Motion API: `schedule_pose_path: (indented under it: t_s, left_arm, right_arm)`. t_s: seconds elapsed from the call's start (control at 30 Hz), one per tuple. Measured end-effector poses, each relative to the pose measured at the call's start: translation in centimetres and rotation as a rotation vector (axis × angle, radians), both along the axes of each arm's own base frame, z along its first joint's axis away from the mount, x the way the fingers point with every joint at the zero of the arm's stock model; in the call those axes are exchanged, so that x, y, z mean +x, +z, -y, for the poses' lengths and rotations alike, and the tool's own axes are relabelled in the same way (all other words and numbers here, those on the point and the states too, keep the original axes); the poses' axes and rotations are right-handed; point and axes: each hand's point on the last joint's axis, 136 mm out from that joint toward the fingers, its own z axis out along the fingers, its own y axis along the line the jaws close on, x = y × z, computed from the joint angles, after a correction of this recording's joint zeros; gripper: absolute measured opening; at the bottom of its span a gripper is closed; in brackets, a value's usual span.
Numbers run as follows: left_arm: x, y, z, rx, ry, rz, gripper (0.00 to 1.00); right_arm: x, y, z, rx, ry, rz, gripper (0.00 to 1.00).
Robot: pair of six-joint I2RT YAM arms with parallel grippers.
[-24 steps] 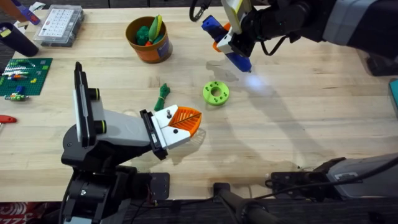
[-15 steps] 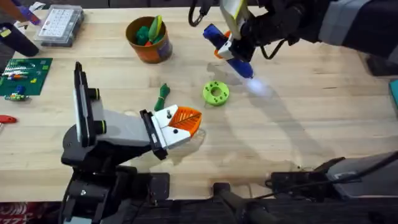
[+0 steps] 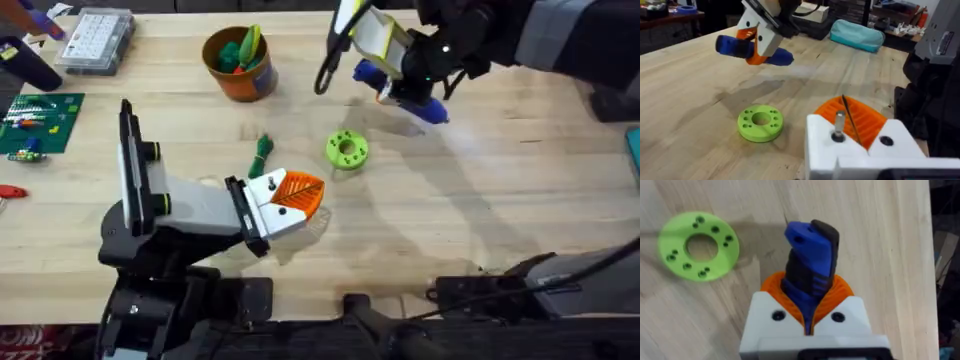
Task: Pick up the gripper from the table and insert it into the empty holder that is missing its gripper. Then pick up a screw, insert it into the mounting hole, and use the screwdriver to tighten it. Finally, clean up the table by picking up the vegetable and placing it into the bucket.
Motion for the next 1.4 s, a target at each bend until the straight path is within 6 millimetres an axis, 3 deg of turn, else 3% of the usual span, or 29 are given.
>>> schedule_pose_path:
  t_s: [0.23,0.47,0.77,1.07,1.13,1.17,1.27,1.3,1.4]
  left_arm:
    - [0.0,0.0,0.0,0.0,0.0,0.0,0.015]
    - [0.0,0.0,0.0,0.0,0.0,0.0,0.015]
    - [0.0,0.0,0.0,0.0,0.0,0.0,0.015]
    - [0.0,0.0,0.0,0.0,0.0,0.0,0.015]
    - [0.0,0.0,0.0,0.0,0.0,0.0,0.015]
    - [0.0,0.0,0.0,0.0,0.0,0.0,0.015]
    - [0.0,0.0,0.0,0.0,0.0,0.0,0.015]
    - [0.0,0.0,0.0,0.0,0.0,0.0,0.015]
    - [0.0,0.0,0.0,0.0,0.0,0.0,0.015]
  right_arm:
    - [0.9,-3.6,3.3,-0.08,-0.039,-0.078,0.037]
    - [0.6,-7.7,4.4,-0.163,0.018,-0.171,0.034]
    - [0.7,-9.3,5.3,-0.271,0.114,-0.184,0.031]
    - [0.7,-9.3,5.3,-0.282,0.129,-0.183,0.044]
    - [0.8,-9.3,5.3,-0.283,0.127,-0.18,0.183]
    - [0.9,-9.2,5.3,-0.284,0.128,-0.175,0.316]
    - [1.9,-8.6,5.3,-0.289,0.112,-0.135,0.752]
    - [1.5,-8.0,5.8,-0.285,0.064,-0.152,0.994]
    - [-0.2,-7.4,6.2,-0.286,0.06,-0.191,0.995]
